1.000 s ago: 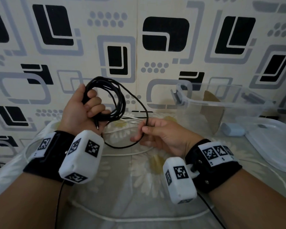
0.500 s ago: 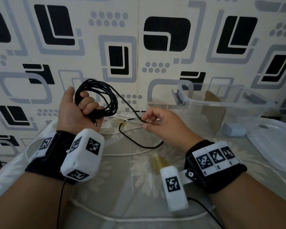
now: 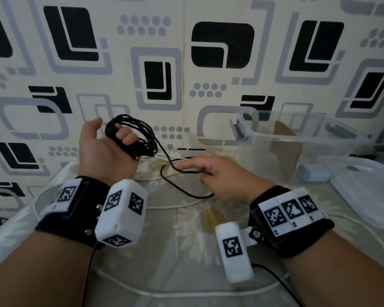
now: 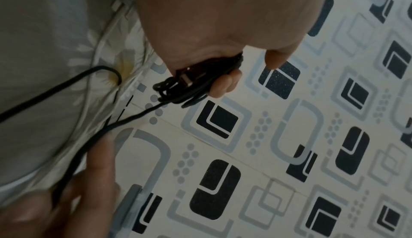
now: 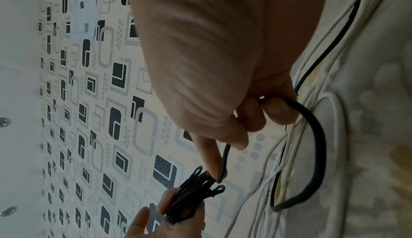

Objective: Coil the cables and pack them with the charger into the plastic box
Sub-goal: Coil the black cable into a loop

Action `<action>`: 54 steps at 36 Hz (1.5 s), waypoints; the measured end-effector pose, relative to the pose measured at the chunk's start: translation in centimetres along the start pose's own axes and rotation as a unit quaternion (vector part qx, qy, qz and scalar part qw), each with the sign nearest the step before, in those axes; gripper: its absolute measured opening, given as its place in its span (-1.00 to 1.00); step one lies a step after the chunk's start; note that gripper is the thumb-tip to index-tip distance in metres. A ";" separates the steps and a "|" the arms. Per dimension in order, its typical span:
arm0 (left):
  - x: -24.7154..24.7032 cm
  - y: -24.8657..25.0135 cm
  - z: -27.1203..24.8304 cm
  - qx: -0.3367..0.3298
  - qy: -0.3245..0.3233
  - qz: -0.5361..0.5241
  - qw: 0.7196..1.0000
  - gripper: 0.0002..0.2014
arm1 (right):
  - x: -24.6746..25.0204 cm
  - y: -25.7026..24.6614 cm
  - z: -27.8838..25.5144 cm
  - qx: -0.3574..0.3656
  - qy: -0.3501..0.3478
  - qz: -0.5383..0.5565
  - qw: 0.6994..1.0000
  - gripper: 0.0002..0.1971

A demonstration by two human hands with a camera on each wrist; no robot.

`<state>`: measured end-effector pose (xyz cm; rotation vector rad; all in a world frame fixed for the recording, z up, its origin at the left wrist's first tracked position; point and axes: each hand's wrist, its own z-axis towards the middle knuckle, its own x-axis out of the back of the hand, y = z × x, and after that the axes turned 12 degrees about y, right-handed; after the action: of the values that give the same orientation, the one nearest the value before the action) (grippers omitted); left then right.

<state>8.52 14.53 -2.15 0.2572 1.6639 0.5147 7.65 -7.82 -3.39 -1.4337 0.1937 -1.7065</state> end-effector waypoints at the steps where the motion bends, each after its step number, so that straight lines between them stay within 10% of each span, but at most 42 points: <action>1: -0.1 -0.2 -0.1 0.001 -0.010 0.006 1.000 -0.74 | 0.0 -0.1 0.0 0.006 -0.005 0.000 1.000 -0.47; 11: -1.2 -2.0 -1.2 -0.020 -0.099 0.167 0.981 -0.67 | -0.1 -1.0 -0.2 0.095 -0.016 0.007 0.995 -0.57; 35: -0.9 -4.5 -2.4 -0.120 -0.239 0.540 0.798 -0.06 | 0.0 -1.9 0.0 0.199 0.239 0.077 0.947 -0.66; 44: -1.1 -4.3 -3.3 -0.147 -0.297 0.627 0.705 -0.33 | -0.1 -1.6 0.2 0.186 0.265 0.065 0.944 -0.59; 54: -0.6 -4.5 -2.6 -0.181 -0.283 0.664 0.668 -0.40 | 0.6 -1.3 0.2 0.068 0.186 0.207 0.958 -0.80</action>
<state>6.63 9.84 -3.58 1.2262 0.4610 1.6253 7.22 -7.38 -2.12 -0.8844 0.5326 -1.5849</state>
